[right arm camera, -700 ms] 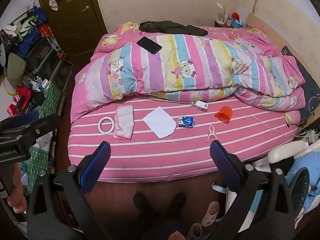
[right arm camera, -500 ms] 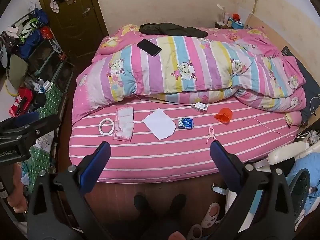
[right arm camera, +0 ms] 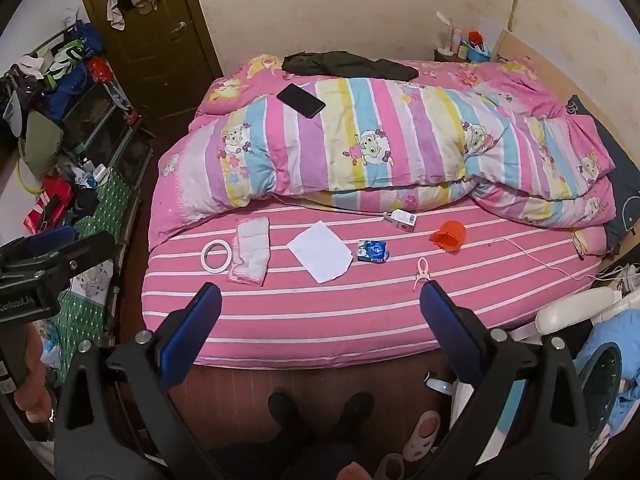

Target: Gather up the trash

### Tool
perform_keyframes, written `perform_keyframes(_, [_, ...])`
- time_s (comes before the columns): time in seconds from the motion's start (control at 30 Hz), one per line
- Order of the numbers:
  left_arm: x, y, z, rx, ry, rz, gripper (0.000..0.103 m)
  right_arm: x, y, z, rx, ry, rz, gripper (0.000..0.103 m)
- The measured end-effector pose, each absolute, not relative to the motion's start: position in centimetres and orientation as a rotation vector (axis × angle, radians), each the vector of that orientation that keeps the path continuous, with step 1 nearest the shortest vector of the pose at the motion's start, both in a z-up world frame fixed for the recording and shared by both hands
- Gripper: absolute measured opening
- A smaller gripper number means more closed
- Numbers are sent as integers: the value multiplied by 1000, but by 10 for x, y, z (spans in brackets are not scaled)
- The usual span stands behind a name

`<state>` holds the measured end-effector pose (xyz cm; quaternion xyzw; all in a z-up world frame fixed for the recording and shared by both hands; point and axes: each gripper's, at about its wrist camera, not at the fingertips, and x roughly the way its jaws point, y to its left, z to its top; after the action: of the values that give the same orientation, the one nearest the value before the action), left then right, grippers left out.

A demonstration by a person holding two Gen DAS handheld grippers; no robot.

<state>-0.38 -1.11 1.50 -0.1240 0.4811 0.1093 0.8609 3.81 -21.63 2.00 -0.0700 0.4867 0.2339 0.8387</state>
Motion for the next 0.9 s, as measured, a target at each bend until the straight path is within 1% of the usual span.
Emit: perform_keyframes(0.9, [-12, -18, 16, -269, 996, 258, 98, 35, -216, 23, -160, 1016, 512, 98])
